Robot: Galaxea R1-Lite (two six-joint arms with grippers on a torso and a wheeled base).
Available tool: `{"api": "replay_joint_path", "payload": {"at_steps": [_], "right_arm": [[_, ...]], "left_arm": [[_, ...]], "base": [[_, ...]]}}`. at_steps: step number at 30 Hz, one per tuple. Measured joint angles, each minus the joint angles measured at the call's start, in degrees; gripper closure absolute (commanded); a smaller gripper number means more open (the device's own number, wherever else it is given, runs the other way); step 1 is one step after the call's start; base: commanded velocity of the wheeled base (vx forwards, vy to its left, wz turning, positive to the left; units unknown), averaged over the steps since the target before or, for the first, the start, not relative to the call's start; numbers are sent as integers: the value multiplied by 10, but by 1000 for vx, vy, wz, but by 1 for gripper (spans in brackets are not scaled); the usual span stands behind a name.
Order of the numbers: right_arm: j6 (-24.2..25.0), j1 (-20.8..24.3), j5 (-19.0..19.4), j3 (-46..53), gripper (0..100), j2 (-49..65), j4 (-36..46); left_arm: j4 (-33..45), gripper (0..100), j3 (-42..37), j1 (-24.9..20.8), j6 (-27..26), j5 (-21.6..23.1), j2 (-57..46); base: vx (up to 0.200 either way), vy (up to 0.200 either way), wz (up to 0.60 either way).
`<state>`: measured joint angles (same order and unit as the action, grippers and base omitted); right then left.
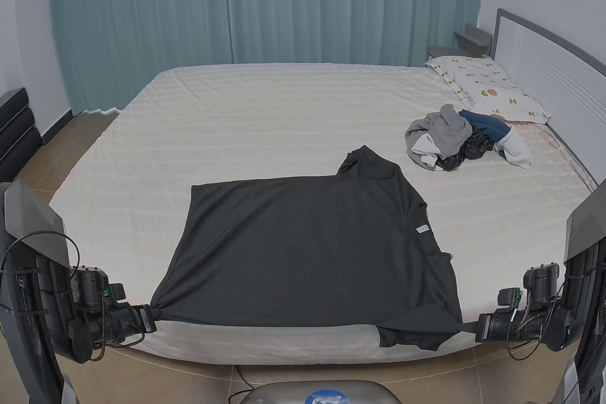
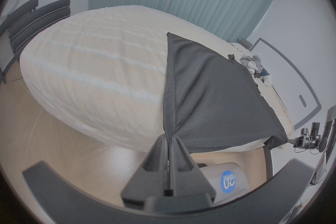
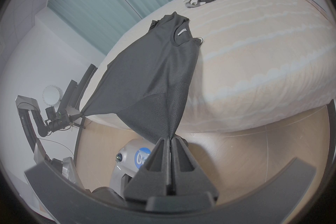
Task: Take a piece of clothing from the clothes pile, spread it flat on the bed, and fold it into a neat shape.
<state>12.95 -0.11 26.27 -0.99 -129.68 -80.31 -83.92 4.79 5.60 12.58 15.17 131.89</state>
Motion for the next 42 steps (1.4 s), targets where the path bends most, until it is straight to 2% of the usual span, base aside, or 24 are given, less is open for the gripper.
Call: {"api": "replay_joint_path", "payload": {"at_steps": [10,16,20,34,37,42], "right_arm": [[-34,-9,0,0,100,35,58],[-45,-12,-2,0,100,54,95],[-74,-14,-2,0,100,75,143],[-136,-32,-2,0,100,128,229],[-137,-33,-2,0,100,139,226],[-121,-34,0,-7,100,151,217]], "left_arm": [[1,100,-32,7,-72,-13,-3],[3,100,-37,10,-79,-23,-3],[14,100,-38,10,-82,-24,-5],[195,100,-38,11,-158,-23,-77],[189,100,-38,11,-153,-20,-87],[175,100,-25,10,-93,-19,-97]], "base": [[0,0,0],[0,0,0],[0,0,0],[0,0,0],[0,0,0],[0,0,0]]}}
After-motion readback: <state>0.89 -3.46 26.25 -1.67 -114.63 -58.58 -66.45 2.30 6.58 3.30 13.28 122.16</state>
